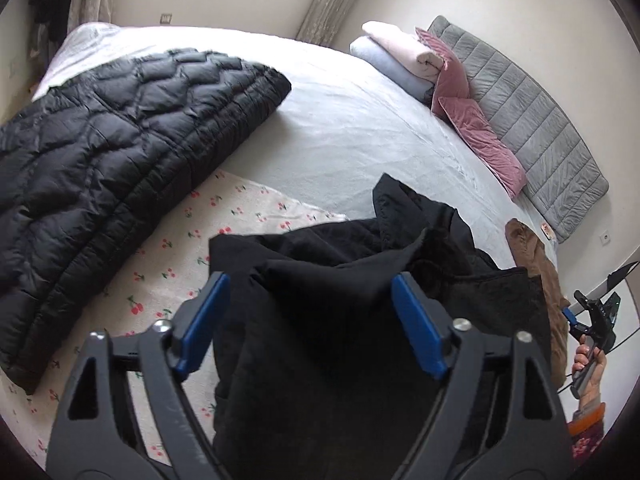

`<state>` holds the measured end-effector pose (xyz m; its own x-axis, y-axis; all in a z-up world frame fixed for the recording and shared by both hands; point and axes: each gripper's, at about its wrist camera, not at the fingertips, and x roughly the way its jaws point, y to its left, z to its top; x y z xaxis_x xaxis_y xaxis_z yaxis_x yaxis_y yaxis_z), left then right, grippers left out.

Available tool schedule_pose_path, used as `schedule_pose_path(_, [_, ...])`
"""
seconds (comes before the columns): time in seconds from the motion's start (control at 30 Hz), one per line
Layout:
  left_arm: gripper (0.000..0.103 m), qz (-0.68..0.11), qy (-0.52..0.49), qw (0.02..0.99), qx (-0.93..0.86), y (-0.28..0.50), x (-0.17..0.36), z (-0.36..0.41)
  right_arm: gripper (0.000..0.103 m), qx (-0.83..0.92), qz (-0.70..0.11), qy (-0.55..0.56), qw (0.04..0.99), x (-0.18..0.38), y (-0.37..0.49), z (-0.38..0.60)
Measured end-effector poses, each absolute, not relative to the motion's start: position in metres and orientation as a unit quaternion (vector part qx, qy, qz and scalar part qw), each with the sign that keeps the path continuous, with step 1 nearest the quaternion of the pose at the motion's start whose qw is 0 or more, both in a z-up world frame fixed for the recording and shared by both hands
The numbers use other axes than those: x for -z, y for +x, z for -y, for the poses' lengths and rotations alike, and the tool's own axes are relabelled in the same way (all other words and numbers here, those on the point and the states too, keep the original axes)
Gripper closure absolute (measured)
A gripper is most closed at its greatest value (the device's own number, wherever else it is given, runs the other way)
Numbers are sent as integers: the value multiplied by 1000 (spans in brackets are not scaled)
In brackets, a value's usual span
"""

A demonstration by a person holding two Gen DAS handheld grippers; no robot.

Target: Fold large clothes

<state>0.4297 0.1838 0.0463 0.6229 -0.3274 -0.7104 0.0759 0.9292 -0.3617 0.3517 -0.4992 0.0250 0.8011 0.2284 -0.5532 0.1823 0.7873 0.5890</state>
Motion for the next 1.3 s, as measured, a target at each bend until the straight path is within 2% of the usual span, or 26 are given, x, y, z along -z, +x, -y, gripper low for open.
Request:
schedule_pose_path(0.07, [15,-413,-125,895,112,429,-47,-186,27,-7,-334,290,897,-19,357,490])
schedule_pose_path(0.3, [15,-467,-29,879,95,459,-9,-168,28,8,-377,164,912,9,388,437])
schedule_pose_path(0.33, [16,-473,-19,877,85,466,-2,-165,29,12,-382,148,912,13,393,429])
schedule_pose_path(0.37, [17,-481,-17,873,77,473,4,-164,36,17,-388,129,912,18,398,421])
schedule_pose_path(0.4, [25,-485,-27,871,74,480,9,-164,51,20,-395,111,912,23,403,414])
schedule_pose_path(0.43, [47,-486,-43,870,77,484,12,-164,61,26,-400,93,911,27,407,408])
schedule_pose_path(0.47, [67,-483,-63,870,83,486,12,-164,83,39,-404,74,911,29,410,403])
schedule_pose_path(0.5, [97,-479,-78,871,84,487,11,-161,94,53,-401,62,913,29,410,400])
schedule_pose_path(0.67, [97,-385,-71,918,56,478,-28,-148,98,103,-321,25,941,-5,402,400])
schedule_pose_path(0.8, [97,-302,-75,950,23,489,-60,-150,98,144,-259,37,954,-35,416,407])
schedule_pose_path(0.93, [97,-237,-44,970,-27,519,-59,-136,98,174,-220,32,959,-48,449,404])
schedule_pose_path(1.03, [97,-249,-19,967,-56,548,-27,-125,98,196,-235,6,952,-32,483,398])
schedule_pose_path(1.17, [97,-312,-9,947,-76,587,26,-121,96,208,-289,-1,934,12,521,406])
schedule_pose_path(1.3, [89,-397,-24,912,-104,610,50,-133,91,220,-385,21,896,56,548,420])
